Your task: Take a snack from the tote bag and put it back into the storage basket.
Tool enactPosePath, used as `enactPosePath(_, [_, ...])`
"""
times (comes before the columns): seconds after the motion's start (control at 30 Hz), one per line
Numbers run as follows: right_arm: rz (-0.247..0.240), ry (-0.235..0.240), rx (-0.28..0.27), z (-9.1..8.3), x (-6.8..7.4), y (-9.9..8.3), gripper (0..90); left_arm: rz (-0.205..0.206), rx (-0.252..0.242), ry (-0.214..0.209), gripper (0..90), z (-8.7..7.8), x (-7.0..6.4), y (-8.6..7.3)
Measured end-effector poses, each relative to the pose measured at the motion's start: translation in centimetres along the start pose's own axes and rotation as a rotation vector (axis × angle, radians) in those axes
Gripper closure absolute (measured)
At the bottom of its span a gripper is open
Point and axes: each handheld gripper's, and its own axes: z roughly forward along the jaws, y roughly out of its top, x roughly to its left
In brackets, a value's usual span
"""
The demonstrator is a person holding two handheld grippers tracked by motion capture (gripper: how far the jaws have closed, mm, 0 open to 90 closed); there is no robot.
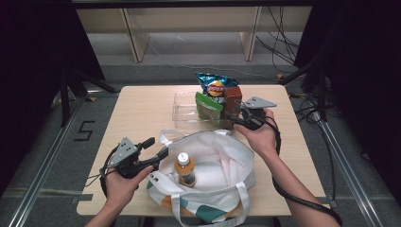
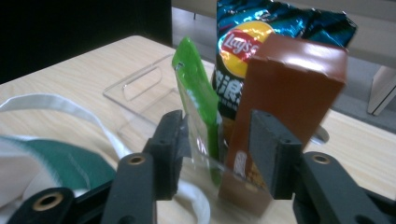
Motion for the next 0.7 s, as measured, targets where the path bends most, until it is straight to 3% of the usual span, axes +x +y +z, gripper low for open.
enactPosePath(0.3, [0.066,0.01,-0.012,-3.3,-0.1,-1.7,50.0,0.003,-0.009,-0.011,32.1,-0.1,-0.2,0.1])
enactPosePath(0.43, [0.04,0.009,-0.028,-4.3,-0.2,-2.5,50.3,0.013,-0.013,-0.007,32.0,-0.2,-0.3,0.0])
enactPosePath(0.47, [0.066,0.021,-0.015,-4.5,-0.1,-2.6,50.7,0.015,-0.001,0.003,32.0,-0.4,-0.3,0.1])
enactPosePath(0.53, [0.041,0.022,-0.023,-5.1,-0.3,-2.9,51.3,0.01,-0.004,0.006,32.0,-0.4,-0.2,0.1])
enactPosePath(0.57, [0.064,0.028,-0.016,-5.3,-0.2,-3.1,51.2,0.006,-0.005,0.008,32.0,-0.4,-0.2,0.1])
enactPosePath(0.7, [0.06,-0.012,-0.028,-6.1,-1.1,-3.3,49.9,0.003,-0.008,-0.002,31.9,-0.3,-0.3,0.2])
